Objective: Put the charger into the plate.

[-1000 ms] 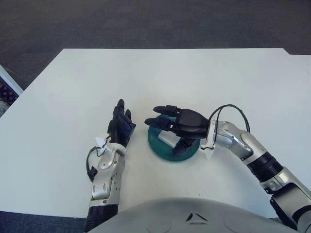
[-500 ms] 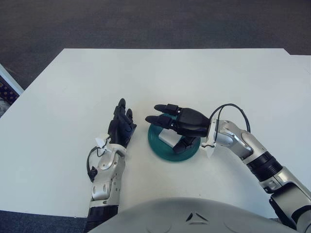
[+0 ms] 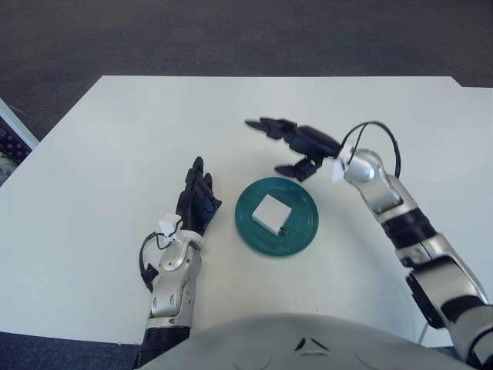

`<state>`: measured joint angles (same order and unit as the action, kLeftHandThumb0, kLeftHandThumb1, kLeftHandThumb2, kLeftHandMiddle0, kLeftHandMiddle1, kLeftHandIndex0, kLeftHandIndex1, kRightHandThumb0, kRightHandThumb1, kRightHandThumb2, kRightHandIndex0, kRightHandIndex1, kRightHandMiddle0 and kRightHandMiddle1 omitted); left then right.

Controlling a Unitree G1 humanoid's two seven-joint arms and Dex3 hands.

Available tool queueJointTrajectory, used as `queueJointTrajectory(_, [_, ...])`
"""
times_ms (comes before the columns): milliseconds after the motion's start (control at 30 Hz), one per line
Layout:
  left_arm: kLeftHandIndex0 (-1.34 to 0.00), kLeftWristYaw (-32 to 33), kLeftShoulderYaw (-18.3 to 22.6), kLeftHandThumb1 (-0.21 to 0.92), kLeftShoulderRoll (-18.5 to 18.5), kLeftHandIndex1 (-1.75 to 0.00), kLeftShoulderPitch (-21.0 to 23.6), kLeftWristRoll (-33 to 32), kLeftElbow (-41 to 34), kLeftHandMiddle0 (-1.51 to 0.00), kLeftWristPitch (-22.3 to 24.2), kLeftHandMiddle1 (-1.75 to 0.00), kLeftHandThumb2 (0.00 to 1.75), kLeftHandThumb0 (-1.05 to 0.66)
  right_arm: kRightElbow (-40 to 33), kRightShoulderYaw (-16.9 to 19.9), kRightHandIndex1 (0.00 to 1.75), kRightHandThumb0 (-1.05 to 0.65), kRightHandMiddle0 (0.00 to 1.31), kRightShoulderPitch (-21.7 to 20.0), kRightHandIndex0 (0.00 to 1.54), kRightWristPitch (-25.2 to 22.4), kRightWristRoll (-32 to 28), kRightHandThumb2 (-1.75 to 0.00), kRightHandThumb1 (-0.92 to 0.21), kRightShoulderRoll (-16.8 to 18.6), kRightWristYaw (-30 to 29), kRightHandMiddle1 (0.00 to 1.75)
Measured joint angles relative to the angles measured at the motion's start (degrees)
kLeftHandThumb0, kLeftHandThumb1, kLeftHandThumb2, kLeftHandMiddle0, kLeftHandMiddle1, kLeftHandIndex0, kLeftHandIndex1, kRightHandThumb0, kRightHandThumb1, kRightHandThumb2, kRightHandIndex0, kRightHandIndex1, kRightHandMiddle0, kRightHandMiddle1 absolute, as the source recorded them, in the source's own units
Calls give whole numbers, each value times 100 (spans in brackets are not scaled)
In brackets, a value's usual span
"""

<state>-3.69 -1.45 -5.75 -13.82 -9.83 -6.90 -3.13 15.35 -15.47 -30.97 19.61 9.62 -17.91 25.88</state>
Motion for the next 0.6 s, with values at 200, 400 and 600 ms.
queueJointTrajectory(200, [0,14,-124,92,-5,0,-46,284,79,0,-381,0,106,-105,543,1060,0,-105,6,-88,3,-1395,-1372,-94,-92,621,-337,5])
queueJointTrajectory(400, [0,-43,-332,92,39,0,-187,573,130,0,-1000,0,106,-105,485,2089,0,-105,9,217,2,-2250,-2496,-97,-92,1201,-1019,7])
queueJointTrajectory(600, [0,-57,-337,92,66,0,-305,583,205,0,-1146,0,106,-105,431,2387,0,-105,12,642,3,-2479,-2711,-99,-92,1372,-1231,10])
